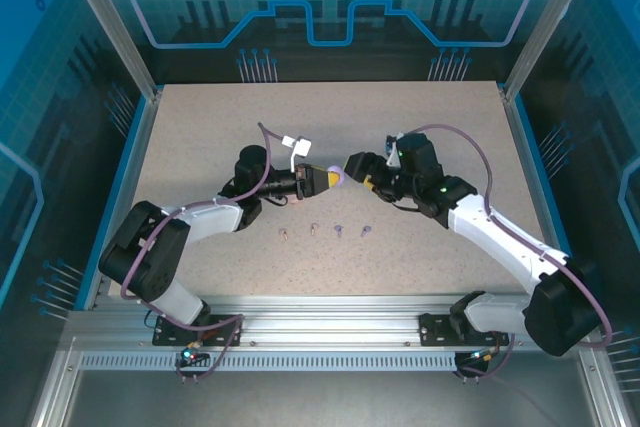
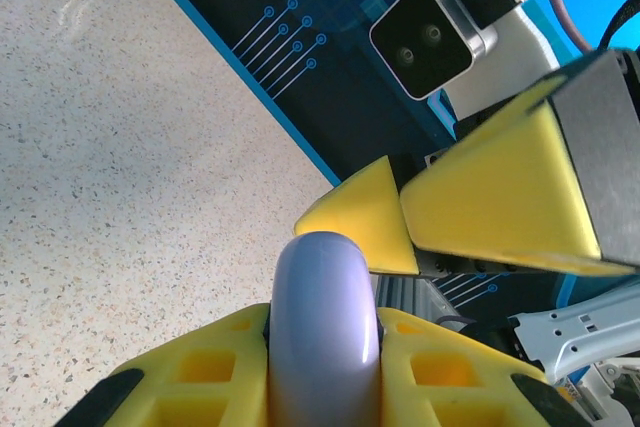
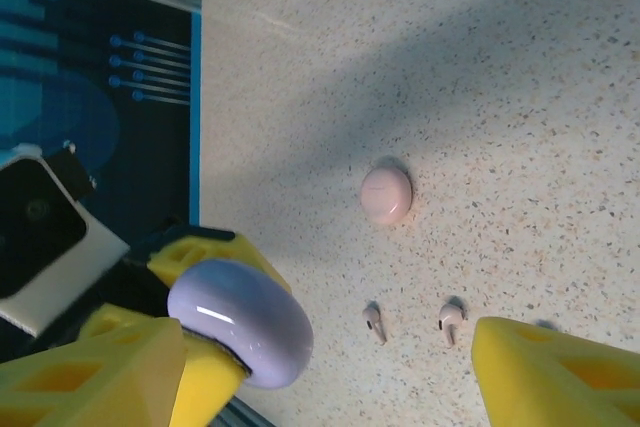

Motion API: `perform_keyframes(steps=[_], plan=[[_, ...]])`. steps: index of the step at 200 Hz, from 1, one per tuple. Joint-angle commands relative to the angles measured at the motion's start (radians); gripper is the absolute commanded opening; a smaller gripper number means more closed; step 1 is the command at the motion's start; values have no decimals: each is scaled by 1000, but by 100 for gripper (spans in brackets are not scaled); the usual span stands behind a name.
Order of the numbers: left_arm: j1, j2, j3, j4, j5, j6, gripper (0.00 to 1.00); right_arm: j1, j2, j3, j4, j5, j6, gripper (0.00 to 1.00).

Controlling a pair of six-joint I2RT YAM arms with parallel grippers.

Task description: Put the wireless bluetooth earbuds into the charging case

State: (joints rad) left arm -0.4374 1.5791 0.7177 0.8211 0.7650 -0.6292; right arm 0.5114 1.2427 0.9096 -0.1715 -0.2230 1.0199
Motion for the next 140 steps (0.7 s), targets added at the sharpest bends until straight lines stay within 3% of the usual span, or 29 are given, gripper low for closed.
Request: perform_keyframes(steps=[1,45,140], plan=[[7,-10,31,47,27,-17,0,-21,-30,-38,61,-88,-140,76],[6,-11,45,36,38,-22,0,-37,-27,-89,114,-159,-188,75],[5,-16,46,22,43,-21,0,-55,40,-83,167,-154,-170,72]])
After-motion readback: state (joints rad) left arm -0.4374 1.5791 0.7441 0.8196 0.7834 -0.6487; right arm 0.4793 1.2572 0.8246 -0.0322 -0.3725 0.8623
